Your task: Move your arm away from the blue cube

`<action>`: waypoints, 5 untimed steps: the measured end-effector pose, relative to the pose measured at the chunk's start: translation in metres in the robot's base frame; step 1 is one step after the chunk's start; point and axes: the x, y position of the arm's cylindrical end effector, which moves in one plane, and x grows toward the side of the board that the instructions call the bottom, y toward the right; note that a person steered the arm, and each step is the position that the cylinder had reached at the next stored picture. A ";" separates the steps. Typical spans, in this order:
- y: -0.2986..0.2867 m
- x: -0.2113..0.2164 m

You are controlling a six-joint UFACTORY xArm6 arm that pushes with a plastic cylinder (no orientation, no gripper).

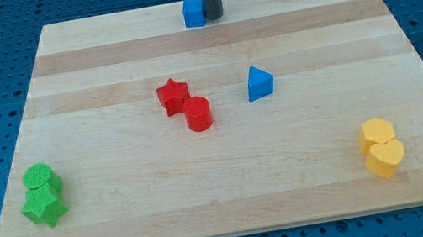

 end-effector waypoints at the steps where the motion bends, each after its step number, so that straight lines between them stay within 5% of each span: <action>1: 0.013 -0.001; 3: 0.103 0.041; 5: 0.196 0.151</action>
